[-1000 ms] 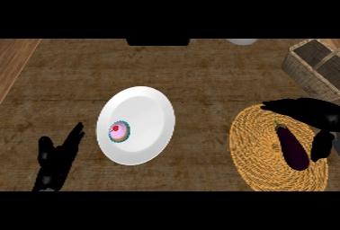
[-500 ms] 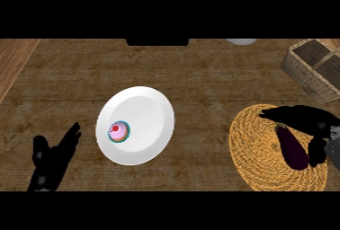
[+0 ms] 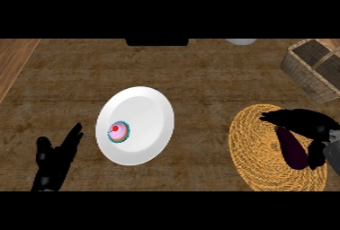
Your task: Pick the eggplant from the placemat and place it in the basket
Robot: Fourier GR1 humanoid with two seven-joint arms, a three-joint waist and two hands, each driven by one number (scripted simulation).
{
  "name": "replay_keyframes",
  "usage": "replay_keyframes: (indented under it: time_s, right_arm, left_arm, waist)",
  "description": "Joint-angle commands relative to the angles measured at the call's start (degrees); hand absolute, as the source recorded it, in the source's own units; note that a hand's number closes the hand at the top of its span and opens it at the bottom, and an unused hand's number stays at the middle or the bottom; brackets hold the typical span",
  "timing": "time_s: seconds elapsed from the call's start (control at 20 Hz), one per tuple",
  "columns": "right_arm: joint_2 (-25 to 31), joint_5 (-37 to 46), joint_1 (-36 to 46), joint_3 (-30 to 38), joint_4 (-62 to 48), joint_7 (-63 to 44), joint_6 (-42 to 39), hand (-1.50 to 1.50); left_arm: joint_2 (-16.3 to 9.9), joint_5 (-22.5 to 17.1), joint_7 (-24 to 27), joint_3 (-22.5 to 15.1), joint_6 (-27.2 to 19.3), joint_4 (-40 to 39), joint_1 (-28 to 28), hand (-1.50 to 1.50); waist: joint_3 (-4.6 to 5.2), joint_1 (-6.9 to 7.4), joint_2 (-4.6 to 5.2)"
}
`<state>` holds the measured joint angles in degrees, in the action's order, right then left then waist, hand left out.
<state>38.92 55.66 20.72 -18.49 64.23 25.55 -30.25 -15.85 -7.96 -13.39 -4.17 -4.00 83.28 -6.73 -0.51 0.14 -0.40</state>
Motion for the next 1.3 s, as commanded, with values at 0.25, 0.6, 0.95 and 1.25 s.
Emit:
replay_keyframes:
  time_s: [0.25,0.6,0.95,1.25]
  right_arm:
    - [-0.3,5.0,-1.0,-0.1,-4.3,6.4,7.3,1.50]
    - [-2.5,9.5,1.6,0.3,-8.8,9.0,13.9,1.50]
    - [-0.5,5.9,-7.8,4.2,9.1,6.5,13.1,1.50]
    - [6.5,-5.0,-19.2,14.9,28.9,9.5,13.6,1.50]
  left_arm:
    - [0.4,0.8,1.3,0.4,2.2,-1.9,-4.1,0.00]
    - [1.1,0.4,-1.9,1.0,2.7,-0.3,-3.0,0.00]
    - [2.7,3.1,-2.3,1.0,0.0,-1.9,-2.1,0.00]
    - [1.8,0.6,-1.7,3.7,0.8,-0.4,-4.5,0.00]
  waist:
    - [0.49,0.29,0.44]
    - [0.48,0.50,0.48]
    - [0.59,-1.64,-0.05]
    - [0.71,-4.82,-0.79]
